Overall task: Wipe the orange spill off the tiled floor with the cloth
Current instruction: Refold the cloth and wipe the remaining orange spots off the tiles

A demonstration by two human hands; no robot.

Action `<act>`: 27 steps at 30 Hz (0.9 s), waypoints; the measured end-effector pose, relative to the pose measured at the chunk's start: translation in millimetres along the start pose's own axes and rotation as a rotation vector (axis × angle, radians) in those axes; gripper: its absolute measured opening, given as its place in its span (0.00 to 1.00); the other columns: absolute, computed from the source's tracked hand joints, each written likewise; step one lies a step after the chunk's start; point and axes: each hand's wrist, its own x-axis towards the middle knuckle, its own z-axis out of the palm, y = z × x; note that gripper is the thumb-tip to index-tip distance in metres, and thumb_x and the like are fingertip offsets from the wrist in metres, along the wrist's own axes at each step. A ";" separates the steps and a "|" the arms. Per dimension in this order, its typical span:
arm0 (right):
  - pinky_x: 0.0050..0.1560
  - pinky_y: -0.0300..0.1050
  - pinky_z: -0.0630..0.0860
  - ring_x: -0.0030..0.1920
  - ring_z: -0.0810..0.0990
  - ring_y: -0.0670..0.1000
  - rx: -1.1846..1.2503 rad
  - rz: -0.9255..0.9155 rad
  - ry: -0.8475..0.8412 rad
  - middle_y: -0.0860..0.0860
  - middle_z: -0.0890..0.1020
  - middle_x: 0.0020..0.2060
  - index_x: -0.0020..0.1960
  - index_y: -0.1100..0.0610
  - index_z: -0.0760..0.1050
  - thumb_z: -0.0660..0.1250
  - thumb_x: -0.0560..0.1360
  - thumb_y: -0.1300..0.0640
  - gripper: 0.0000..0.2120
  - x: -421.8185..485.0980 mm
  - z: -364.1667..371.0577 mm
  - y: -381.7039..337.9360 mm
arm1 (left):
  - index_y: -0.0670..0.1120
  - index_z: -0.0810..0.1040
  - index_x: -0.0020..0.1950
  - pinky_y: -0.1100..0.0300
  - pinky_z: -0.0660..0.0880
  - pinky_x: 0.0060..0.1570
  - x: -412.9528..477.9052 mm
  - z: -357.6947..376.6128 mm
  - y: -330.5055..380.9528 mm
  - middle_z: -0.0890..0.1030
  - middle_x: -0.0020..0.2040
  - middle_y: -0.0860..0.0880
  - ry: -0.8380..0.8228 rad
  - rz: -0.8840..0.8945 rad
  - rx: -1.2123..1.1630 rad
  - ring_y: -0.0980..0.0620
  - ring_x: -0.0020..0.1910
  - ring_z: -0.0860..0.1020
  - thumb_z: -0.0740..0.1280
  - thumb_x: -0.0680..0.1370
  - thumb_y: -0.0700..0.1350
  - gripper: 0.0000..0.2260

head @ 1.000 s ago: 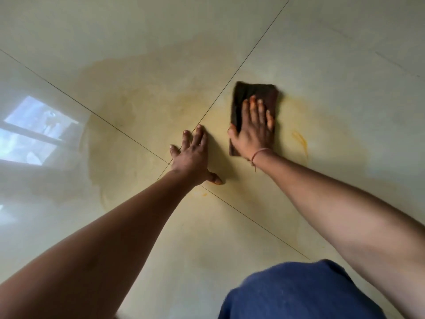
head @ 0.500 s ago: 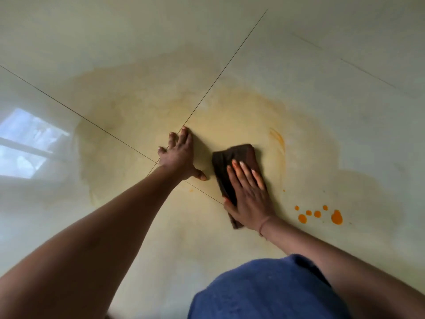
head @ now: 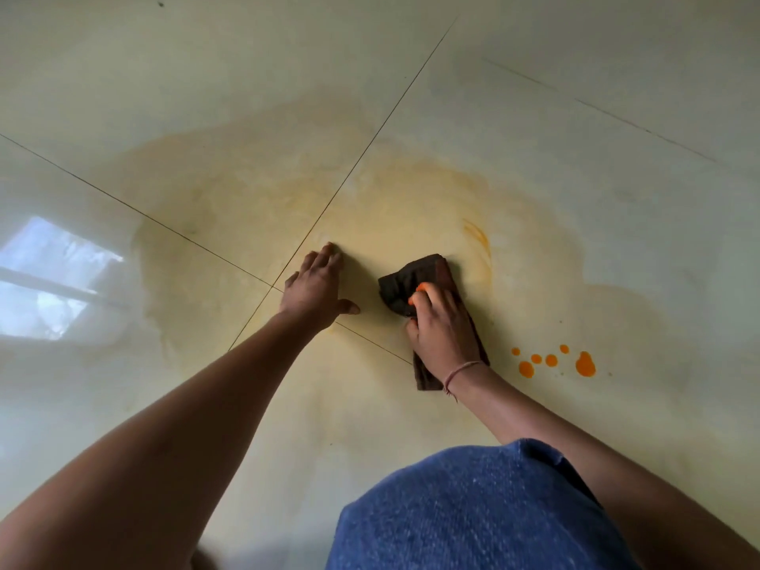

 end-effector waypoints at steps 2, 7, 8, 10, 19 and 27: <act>0.42 0.48 0.75 0.45 0.78 0.57 0.157 0.106 0.016 0.56 0.78 0.47 0.49 0.60 0.73 0.67 0.71 0.64 0.07 7.8 -13.6 0.4 | 0.44 0.58 0.76 0.41 0.69 0.63 -0.1 0.2 0.3 0.57 0.77 0.50 0.007 0.011 -0.003 0.46 0.72 0.59 0.78 0.66 0.52 0.45; 0.40 0.45 0.74 0.38 0.78 0.51 0.947 0.650 -0.058 0.48 0.80 0.35 0.44 0.54 0.75 0.64 0.74 0.60 0.03 7.2 -54.5 17.6 | 0.44 0.56 0.77 0.40 0.66 0.66 1.8 -1.2 5.7 0.54 0.78 0.48 -0.026 -0.024 -0.003 0.45 0.74 0.56 0.78 0.67 0.50 0.46; 0.40 0.45 0.73 0.38 0.78 0.51 1.049 0.696 -0.075 0.48 0.79 0.34 0.44 0.53 0.76 0.64 0.74 0.61 0.05 1.4 -59.1 21.4 | 0.44 0.55 0.78 0.40 0.65 0.68 2.1 -1.9 8.1 0.53 0.78 0.48 -0.028 -0.022 0.015 0.45 0.75 0.55 0.78 0.67 0.50 0.46; 0.41 0.43 0.74 0.41 0.79 0.51 0.996 0.752 -0.085 0.48 0.81 0.38 0.48 0.53 0.77 0.64 0.75 0.61 0.05 -9.6 -61.2 34.4 | 0.44 0.54 0.78 0.40 0.61 0.70 2.3 -3.4 13.3 0.49 0.79 0.46 -0.028 0.008 0.085 0.44 0.77 0.52 0.77 0.68 0.50 0.46; 0.65 0.46 0.69 0.64 0.70 0.50 0.151 0.228 -0.133 0.50 0.73 0.63 0.68 0.55 0.69 0.67 0.76 0.52 0.22 -52.7 -54.5 38.1 | 0.46 0.57 0.77 0.40 0.65 0.66 2.7 10.8 34.8 0.53 0.78 0.47 -0.085 0.095 0.051 0.45 0.75 0.54 0.80 0.61 0.55 0.51; 0.58 0.49 0.74 0.59 0.69 0.52 -0.090 0.021 -0.419 0.50 0.69 0.60 0.62 0.55 0.72 0.65 0.75 0.55 0.16 -51.8 -63.5 42.1 | 0.46 0.56 0.77 0.40 0.63 0.67 0.7 14.4 30.8 0.52 0.78 0.46 -0.075 0.114 0.047 0.45 0.75 0.53 0.79 0.62 0.56 0.50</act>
